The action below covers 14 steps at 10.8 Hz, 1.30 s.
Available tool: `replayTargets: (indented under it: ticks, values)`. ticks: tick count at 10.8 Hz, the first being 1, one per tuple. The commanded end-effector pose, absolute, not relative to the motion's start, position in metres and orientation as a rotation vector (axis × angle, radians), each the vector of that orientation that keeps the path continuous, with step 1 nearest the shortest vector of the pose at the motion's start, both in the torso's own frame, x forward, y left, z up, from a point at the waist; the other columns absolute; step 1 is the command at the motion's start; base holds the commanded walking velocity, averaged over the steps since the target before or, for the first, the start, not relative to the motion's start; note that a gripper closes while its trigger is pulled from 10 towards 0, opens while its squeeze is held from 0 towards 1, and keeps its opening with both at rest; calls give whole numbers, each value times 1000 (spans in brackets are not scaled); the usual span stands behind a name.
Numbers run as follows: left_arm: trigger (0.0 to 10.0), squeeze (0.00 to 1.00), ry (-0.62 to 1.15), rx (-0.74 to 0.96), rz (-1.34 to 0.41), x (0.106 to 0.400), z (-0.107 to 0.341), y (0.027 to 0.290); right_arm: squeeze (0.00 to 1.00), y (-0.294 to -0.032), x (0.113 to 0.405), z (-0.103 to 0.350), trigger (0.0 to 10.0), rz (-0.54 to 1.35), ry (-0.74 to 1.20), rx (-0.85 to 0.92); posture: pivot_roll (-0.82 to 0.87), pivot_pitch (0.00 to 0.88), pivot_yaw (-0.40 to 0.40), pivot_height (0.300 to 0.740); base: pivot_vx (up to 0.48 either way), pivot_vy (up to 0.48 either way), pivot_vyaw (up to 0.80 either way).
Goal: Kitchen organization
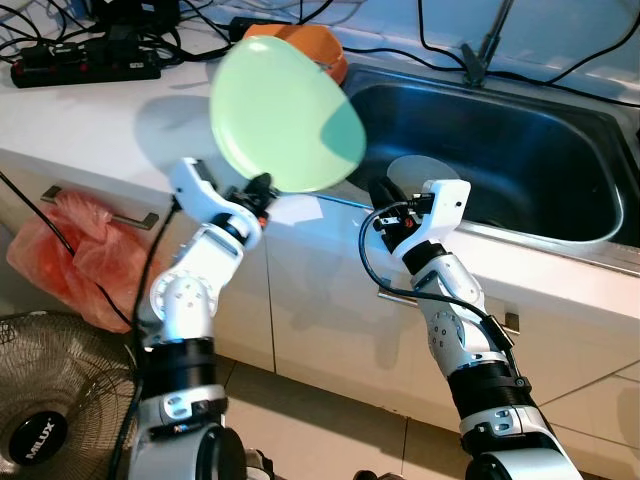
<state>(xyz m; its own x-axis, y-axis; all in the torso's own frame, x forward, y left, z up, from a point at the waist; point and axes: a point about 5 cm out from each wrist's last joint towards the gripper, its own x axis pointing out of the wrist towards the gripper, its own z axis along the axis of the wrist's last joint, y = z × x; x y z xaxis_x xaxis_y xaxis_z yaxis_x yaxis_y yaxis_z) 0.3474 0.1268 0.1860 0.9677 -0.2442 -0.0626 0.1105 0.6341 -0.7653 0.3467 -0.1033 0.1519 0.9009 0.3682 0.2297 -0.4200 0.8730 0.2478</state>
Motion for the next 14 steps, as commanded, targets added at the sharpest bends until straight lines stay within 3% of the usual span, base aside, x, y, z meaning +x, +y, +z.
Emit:
replayTargets:
  ticks: [1, 7, 14]
  values:
    - [10000, 0, 225, -807, -185, 344, 176, 121, 0, -105, 348, 155, 10000, 420, -183, 289, 223, 86, -39, 740, 0, 0, 0]
    - [10000, 0, -36, -692, -393, 335, 216, 106, 0, -107, 349, 155, 10000, 408, -187, 294, 222, 80, -39, 740, 0, 0, 0]
    - [10000, 0, -284, -741, -261, 342, 231, 126, 0, -117, 350, 161, 10000, 345, -229, 346, 210, 85, -39, 740, 0, 0, 0]
